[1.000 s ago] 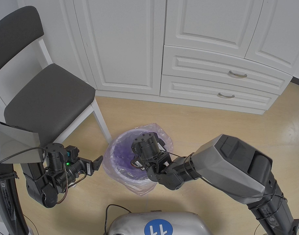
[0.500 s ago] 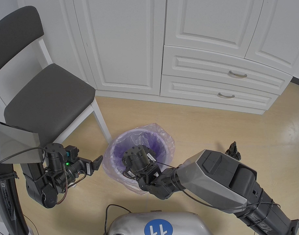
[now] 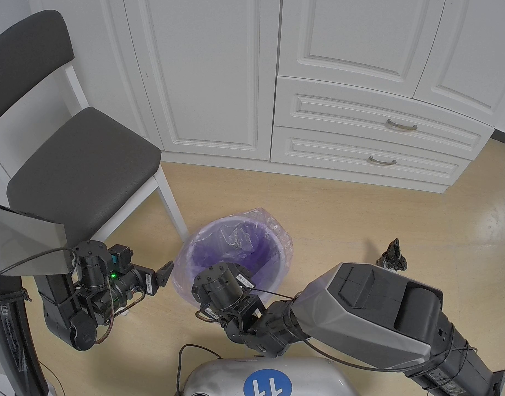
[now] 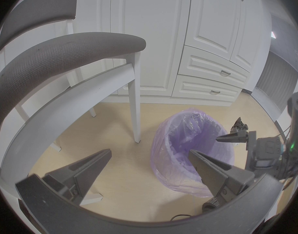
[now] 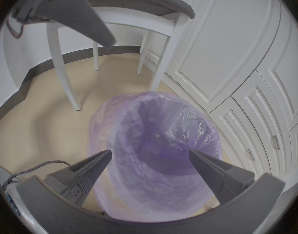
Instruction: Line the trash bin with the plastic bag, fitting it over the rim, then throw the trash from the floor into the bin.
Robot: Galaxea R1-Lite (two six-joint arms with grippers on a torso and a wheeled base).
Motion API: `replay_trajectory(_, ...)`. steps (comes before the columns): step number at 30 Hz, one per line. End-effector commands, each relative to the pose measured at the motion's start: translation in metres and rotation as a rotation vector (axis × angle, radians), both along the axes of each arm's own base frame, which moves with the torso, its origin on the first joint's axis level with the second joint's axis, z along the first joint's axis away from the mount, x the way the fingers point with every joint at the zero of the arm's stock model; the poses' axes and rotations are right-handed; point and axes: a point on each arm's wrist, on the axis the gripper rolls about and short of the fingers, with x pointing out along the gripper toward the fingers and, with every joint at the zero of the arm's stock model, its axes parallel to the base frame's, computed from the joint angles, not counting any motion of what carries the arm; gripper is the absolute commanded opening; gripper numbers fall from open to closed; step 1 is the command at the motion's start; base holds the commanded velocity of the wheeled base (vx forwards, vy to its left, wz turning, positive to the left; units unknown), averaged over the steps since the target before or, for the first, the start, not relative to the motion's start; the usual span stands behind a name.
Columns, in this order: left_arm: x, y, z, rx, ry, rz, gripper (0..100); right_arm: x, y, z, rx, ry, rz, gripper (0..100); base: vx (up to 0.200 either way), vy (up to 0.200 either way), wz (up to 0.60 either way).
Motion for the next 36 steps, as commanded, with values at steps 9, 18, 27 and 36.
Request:
replay_trajectory(9, 0.001, -0.001, -0.009, 0.002, 0.03, -0.009, 100, -0.024, 0.01, 0.03, 0.068, -0.043, 0.052, 100, 0.0, 0.0, 0.0)
replay_trajectory(18, 0.023, -0.003, -0.056, 0.029, 0.115, 0.005, 100, 0.008, -0.069, 0.087, 0.129, -0.052, -0.122, 100, 0.0, 0.0, 0.0)
replay_trajectory(27, 0.071, 0.011, -0.076, 0.044, 0.123, 0.063, 100, 0.058, -0.155, 0.102, 0.219, -0.133, -0.329, 100, 0.0, 0.0, 0.0)
replay_trajectory(36, 0.136, 0.017, -0.09, 0.018, 0.156, 0.023, 100, 0.084, -0.183, 0.08, 0.212, -0.107, -0.372, 100, 0.0, 0.0, 0.0)
